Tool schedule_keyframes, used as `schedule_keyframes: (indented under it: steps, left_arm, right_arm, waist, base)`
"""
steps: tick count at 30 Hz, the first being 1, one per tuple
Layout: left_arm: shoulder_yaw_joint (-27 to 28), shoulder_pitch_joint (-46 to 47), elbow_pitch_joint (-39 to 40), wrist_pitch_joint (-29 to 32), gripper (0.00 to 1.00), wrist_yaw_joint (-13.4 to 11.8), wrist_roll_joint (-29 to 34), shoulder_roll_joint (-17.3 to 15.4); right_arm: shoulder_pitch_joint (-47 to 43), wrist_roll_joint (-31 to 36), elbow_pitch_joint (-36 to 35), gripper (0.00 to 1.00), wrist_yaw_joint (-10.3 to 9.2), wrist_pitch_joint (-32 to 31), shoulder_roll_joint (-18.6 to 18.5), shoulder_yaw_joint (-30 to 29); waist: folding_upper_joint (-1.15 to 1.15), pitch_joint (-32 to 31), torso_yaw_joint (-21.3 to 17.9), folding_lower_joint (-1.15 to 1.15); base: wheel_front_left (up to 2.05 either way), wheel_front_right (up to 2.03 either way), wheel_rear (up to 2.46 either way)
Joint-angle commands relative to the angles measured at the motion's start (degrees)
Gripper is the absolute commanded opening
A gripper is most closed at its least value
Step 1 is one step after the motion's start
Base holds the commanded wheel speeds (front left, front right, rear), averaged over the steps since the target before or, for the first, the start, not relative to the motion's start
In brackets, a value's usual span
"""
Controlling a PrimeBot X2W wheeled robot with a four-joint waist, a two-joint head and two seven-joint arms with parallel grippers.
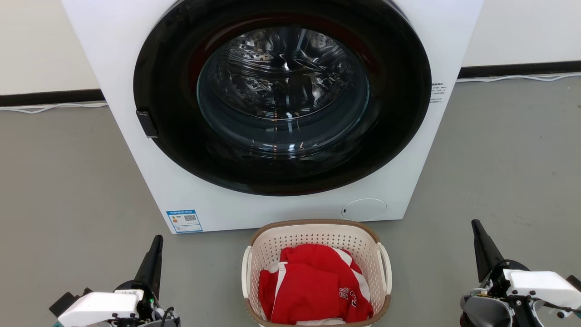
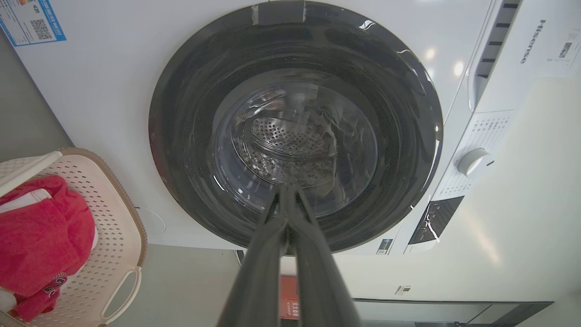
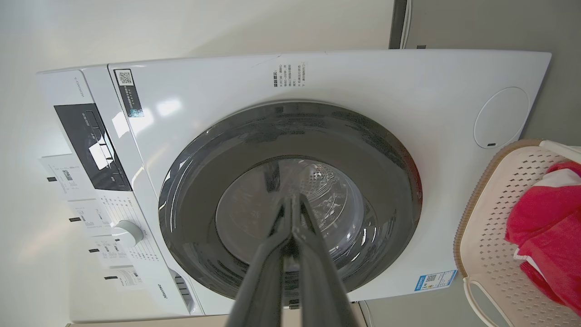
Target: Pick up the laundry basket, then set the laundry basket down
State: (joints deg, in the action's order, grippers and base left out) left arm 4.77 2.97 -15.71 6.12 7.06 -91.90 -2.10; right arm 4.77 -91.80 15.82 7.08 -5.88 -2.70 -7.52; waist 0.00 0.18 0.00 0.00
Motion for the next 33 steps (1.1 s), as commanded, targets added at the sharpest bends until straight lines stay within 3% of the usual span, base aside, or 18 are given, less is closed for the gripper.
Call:
schedule_keyframes:
  steps: [1,33]
  left_arm:
    - [1.73,3.21,1.67,0.35,0.00,0.43,-0.29,-0.77]
    - [1.73,3.21,1.67,0.35,0.00,0.43,-0.29,-0.77]
  right_arm:
    - [1.42,-0.39,-1.79,0.00,0.41,-0.59,-0.18,1.02]
    - [1.42,-0.39,-1.79,0.00,0.41,-0.59,-0.18,1.02]
  waist:
    - [0.00,0.00,0.00,0.00]
    - [0.00,0.00,0.00,0.00]
  base:
    - [0.00,0.00,0.00]
    - [0.00,0.00,0.00]
